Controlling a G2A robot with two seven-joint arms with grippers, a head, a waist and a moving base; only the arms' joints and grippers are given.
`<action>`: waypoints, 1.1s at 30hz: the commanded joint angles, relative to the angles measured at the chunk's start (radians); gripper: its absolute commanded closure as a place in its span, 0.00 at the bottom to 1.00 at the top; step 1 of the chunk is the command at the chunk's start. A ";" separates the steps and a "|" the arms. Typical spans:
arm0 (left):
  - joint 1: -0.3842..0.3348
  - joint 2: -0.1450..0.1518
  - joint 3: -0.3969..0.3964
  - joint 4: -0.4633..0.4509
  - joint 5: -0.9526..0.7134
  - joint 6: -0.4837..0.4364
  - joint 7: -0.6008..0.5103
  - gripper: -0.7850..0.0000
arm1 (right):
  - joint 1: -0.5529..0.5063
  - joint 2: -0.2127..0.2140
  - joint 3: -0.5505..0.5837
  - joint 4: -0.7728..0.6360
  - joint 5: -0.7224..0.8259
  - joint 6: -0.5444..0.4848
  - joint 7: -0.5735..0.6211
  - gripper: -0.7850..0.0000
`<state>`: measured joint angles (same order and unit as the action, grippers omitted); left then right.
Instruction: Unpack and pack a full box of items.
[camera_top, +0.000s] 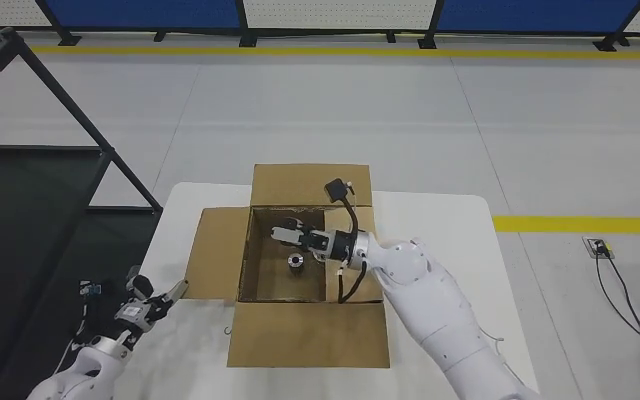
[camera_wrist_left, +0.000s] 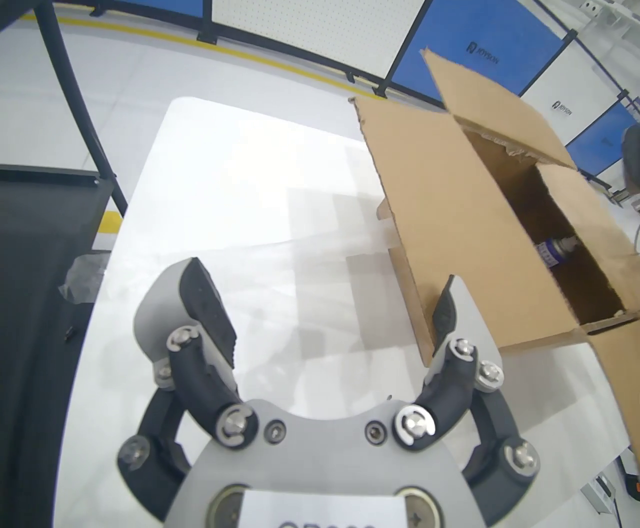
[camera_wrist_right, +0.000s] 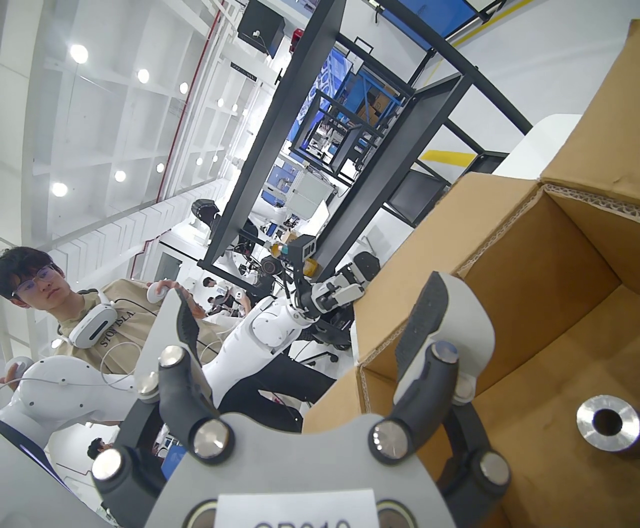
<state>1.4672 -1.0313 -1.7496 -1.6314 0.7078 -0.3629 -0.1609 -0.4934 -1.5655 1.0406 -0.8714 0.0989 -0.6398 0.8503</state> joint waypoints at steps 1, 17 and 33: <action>0.015 0.000 -0.014 -0.032 -0.001 -0.005 0.005 0.00 | -0.005 0.004 0.008 -0.006 0.004 -0.002 0.005 0.00; 0.096 -0.003 -0.125 -0.326 -0.048 -0.013 0.064 0.00 | -0.060 0.051 0.108 -0.047 0.054 -0.016 0.038 0.00; -0.157 0.004 0.159 -0.449 -0.164 0.014 -0.323 0.00 | -0.286 0.139 0.302 -0.243 0.130 -0.172 0.158 0.00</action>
<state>1.3432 -1.0260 -1.6330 -2.0927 0.5537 -0.3564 -0.4524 -0.7618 -1.4314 1.3313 -1.0984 0.2248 -0.8031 1.0000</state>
